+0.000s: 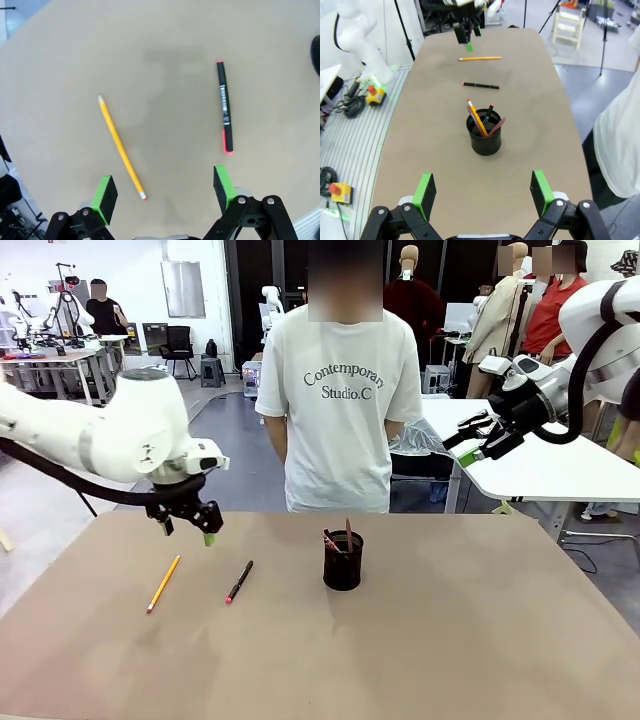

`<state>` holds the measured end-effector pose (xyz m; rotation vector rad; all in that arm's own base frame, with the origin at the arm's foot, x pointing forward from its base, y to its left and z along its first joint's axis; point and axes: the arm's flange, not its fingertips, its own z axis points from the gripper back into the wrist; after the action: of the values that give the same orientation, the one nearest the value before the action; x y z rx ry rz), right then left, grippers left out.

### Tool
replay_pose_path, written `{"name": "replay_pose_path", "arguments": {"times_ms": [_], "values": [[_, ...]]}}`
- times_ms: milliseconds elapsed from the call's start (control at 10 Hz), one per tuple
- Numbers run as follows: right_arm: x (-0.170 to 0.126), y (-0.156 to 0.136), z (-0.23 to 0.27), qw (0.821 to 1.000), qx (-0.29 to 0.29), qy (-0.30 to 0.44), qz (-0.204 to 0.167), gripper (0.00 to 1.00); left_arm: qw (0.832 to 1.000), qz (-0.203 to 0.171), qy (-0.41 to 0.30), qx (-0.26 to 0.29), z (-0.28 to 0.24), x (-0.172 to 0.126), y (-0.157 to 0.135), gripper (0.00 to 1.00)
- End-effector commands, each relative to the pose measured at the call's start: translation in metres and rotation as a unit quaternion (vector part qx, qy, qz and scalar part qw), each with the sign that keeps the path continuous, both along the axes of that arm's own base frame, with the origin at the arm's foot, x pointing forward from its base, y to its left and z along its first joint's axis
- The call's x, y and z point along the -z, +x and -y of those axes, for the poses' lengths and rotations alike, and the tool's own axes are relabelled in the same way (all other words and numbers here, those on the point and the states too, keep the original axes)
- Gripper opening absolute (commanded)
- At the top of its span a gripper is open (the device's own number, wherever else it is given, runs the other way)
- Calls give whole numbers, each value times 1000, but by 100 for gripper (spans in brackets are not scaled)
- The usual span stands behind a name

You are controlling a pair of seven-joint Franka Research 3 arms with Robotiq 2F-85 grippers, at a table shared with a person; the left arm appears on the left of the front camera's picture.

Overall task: Place the pens into the pen holder.
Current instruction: Pick up a writing instrument from the table and place it into the Pen holder.

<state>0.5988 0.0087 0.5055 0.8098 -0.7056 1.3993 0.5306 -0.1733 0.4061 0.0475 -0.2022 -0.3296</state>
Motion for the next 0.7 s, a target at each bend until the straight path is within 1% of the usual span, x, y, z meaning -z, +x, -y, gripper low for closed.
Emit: {"name": "replay_pose_path", "arguments": {"times_ms": [0, 200, 300, 400, 600], "values": [[-3, 3, -1, 1000, 0, -2, 3, 100, 999, 1, 28, -23, 24, 20, 17, 100], [-3, 3, -1, 1000, 0, -2, 3, 100, 999, -21, 23, -9, 50, 45, 20, 100], [-3, 3, -1, 1000, 0, -2, 3, 100, 1000, -18, 22, 1, 63, 53, 17, 100], [-3, 3, -1, 1000, 0, -2, 3, 100, 999, -13, 35, -15, 74, 60, 13, 100], [-3, 3, -1, 1000, 0, -2, 3, 100, 999, -40, 15, -5, 90, 66, 7, 100]]}}
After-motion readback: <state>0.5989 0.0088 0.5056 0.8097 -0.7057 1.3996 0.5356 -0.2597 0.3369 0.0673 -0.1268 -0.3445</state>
